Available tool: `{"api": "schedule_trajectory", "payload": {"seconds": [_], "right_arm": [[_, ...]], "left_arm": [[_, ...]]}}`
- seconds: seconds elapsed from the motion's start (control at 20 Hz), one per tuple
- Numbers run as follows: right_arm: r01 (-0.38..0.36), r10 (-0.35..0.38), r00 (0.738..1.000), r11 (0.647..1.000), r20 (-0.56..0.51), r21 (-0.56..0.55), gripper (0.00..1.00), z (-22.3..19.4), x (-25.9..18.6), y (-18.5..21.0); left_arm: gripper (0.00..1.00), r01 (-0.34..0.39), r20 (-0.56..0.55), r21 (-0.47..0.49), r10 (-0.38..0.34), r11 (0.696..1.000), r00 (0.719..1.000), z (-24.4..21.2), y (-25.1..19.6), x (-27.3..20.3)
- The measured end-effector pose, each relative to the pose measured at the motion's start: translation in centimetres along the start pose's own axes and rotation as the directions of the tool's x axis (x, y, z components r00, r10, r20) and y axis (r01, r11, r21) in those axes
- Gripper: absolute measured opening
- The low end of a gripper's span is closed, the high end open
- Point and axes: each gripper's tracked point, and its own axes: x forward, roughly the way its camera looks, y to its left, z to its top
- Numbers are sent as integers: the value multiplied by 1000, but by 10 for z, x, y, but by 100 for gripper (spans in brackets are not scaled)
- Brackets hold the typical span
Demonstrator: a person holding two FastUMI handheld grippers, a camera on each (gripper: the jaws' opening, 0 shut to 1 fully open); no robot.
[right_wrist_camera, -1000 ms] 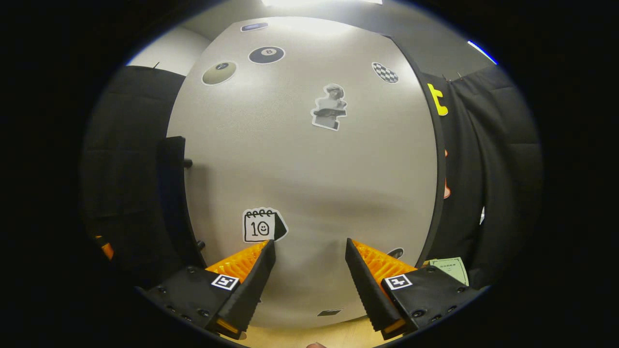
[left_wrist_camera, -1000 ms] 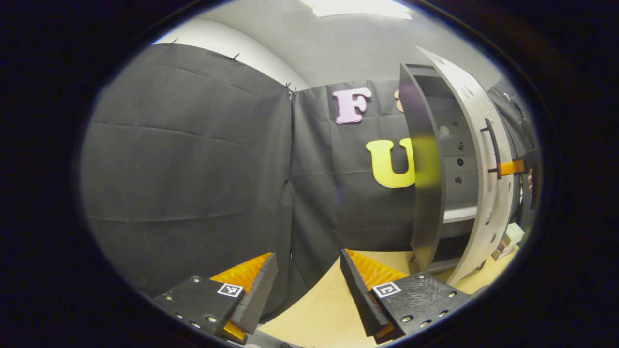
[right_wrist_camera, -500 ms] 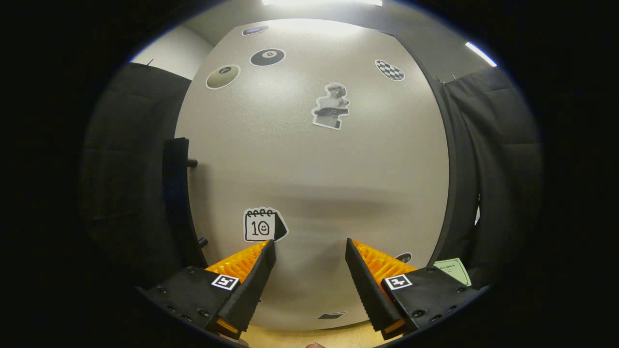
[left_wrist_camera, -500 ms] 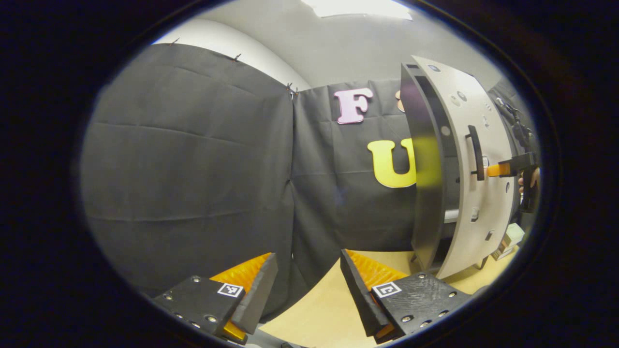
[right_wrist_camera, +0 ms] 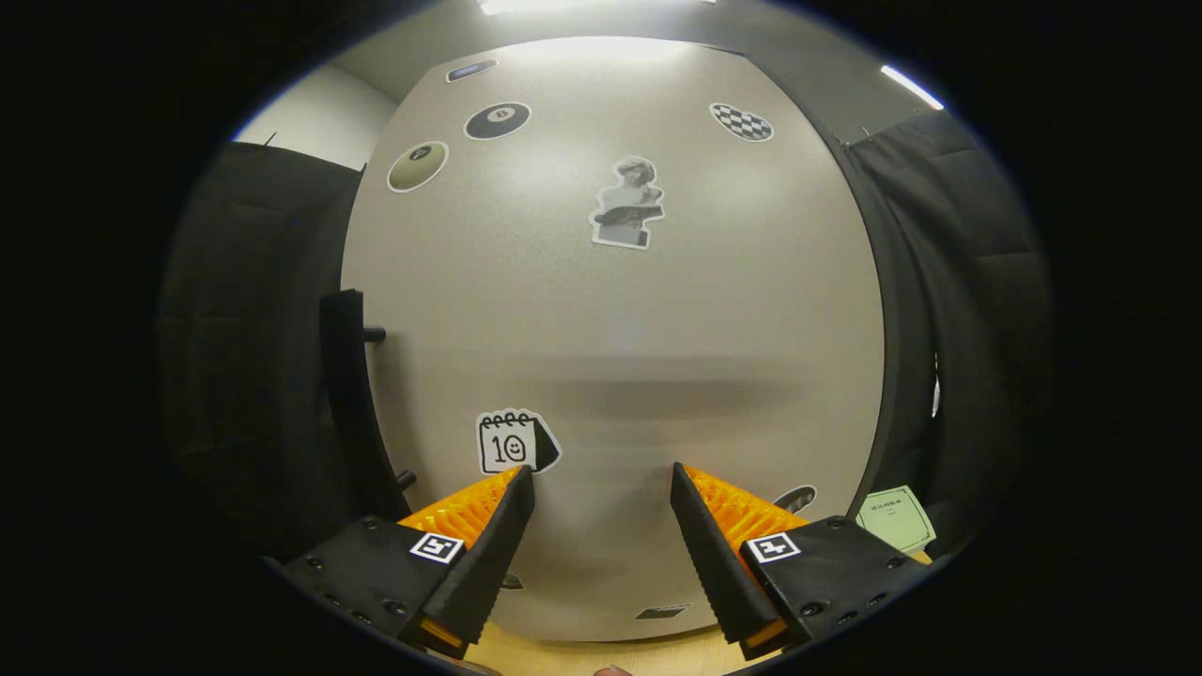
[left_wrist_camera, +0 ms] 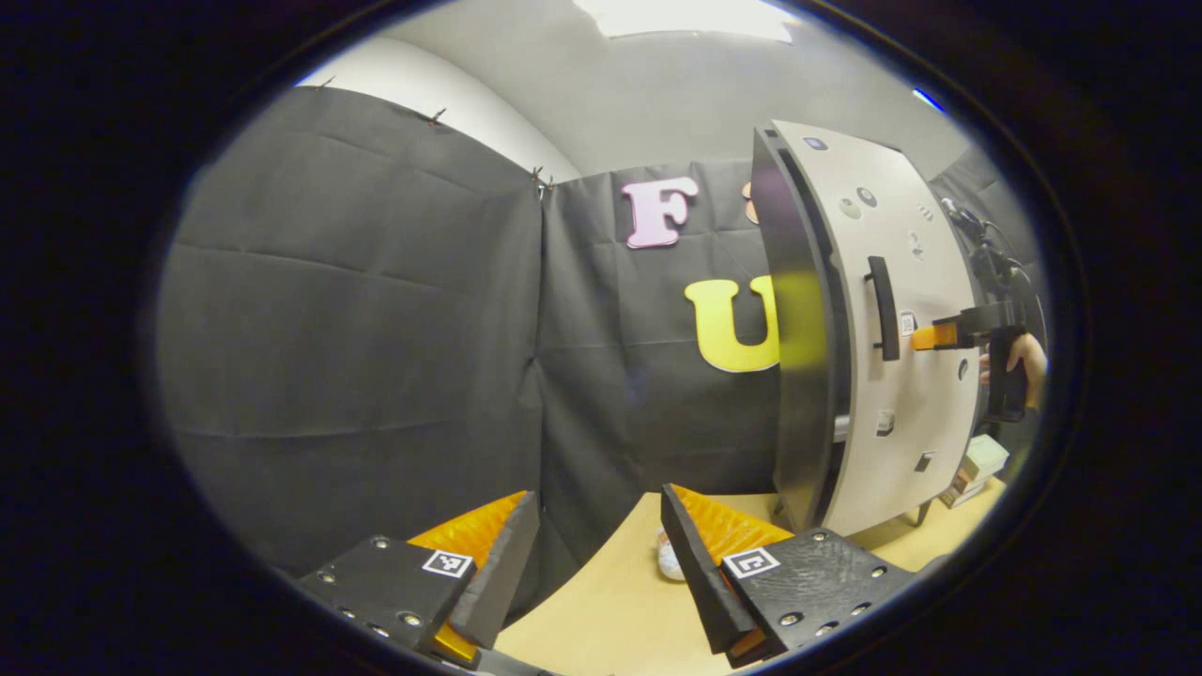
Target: Open the cabinet door with the right hand, grasp the bottle in the cabinet with the left hand and place it on the coaster, then close the cabinet door with the right hand.
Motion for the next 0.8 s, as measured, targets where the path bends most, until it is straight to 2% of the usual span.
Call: {"api": "schedule_trajectory", "payload": {"seconds": [0.1, 0.25, 0.45, 0.8], "right_arm": [[-23, 23, 1000, 1000, 21, 7, 94, 7, -7, 1], [-40, 40, 998, 999, 38, -4, 91, 14, -33, -6], [-41, 43, 997, 999, 58, -28, 93, 22, -76, -32], [55, -46, 994, 994, 103, -89, 94, 29, -141, -109]], "left_arm": [[80, 28, 11, -3, -28, 1000, 1000, 7, -14, 4], [80, 76, 28, -5, -76, 997, 997, 17, -38, 13], [80, 155, 48, 0, -155, 988, 987, 30, -80, 30], [80, 280, 73, 3, -279, 960, 958, 52, -163, 49]]}}
